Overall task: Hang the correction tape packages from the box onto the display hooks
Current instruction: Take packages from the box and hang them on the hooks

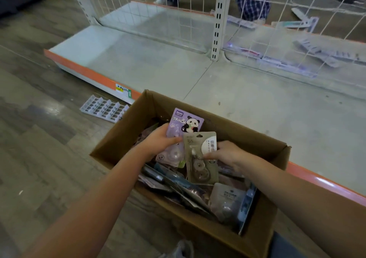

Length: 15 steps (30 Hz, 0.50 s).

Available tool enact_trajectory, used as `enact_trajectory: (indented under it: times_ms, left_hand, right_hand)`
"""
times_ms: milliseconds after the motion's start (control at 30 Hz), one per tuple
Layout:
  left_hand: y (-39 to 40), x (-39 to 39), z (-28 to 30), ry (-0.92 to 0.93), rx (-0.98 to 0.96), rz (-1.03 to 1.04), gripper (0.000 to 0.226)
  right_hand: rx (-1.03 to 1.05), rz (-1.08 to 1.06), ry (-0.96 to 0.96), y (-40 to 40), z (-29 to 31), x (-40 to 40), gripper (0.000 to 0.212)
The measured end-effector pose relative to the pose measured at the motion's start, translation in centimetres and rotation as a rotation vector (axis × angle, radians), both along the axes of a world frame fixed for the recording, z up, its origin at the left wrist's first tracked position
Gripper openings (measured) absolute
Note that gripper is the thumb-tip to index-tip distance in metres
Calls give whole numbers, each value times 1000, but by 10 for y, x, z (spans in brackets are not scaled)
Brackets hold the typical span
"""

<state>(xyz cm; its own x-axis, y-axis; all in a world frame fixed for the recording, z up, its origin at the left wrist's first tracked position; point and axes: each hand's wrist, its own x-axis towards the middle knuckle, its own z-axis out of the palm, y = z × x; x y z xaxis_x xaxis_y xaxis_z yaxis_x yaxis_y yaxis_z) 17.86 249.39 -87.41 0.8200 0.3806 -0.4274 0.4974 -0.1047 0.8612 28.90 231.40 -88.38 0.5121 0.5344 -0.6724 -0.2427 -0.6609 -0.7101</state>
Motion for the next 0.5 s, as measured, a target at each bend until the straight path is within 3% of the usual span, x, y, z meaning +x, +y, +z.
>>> enact_trajectory:
  times_ms: [133, 267, 400, 500]
  left_hand:
    - [11, -7, 33, 8, -159, 54, 32]
    - [16, -16, 97, -9, -334, 212, 31]
    - [14, -20, 189, 3, -407, 268, 42]
    - [11, -27, 268, -1, -457, 252, 34]
  right_hand:
    - [162, -184, 212, 6, 39, 10, 33]
    - [205, -232, 308, 9, 109, 13, 31]
    - [239, -271, 387, 8, 196, 10, 27]
    - [256, -269, 420, 3, 270, 8, 27]
